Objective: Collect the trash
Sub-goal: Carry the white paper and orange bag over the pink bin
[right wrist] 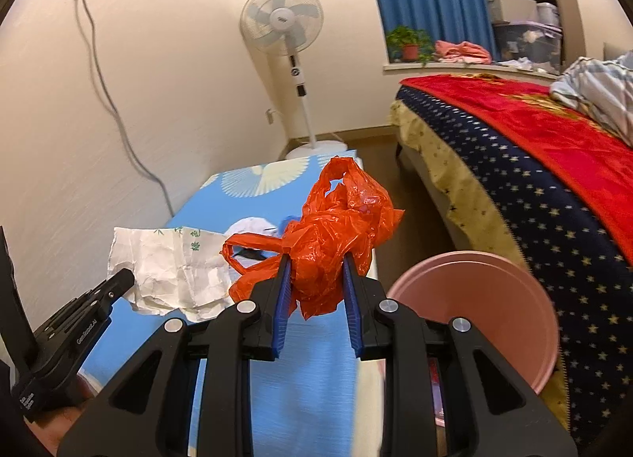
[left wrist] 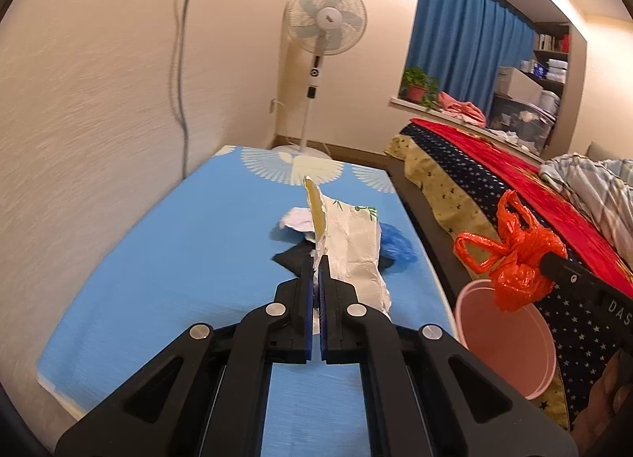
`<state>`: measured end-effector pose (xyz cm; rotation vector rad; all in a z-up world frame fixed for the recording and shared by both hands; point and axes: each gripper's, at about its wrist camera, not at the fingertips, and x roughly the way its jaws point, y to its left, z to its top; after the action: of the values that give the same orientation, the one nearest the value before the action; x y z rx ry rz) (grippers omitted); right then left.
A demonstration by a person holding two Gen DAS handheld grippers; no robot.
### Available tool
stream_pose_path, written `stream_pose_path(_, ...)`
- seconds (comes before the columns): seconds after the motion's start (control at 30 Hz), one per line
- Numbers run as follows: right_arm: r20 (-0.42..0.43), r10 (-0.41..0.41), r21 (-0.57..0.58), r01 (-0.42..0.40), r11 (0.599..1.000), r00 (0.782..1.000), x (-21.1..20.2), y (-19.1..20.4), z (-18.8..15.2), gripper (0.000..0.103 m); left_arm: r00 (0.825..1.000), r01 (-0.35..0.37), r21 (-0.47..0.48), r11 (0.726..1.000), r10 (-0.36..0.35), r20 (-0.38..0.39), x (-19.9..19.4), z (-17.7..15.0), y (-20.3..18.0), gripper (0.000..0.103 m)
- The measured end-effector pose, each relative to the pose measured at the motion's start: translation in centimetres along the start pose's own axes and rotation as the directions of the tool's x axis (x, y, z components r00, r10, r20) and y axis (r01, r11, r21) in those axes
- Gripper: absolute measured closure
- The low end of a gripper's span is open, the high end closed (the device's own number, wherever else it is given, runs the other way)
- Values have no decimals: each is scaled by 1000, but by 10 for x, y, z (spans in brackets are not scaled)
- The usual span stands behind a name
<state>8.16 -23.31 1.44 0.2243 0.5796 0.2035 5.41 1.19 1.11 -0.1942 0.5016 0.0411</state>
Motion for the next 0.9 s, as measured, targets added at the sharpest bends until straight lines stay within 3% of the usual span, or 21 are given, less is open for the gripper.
stream_pose_path(0.9, -9, -209, 123, 209, 970, 978, -21, -92, -7, 78, 987, 162, 84, 983, -161, -25, 10, -18, -92, 101)
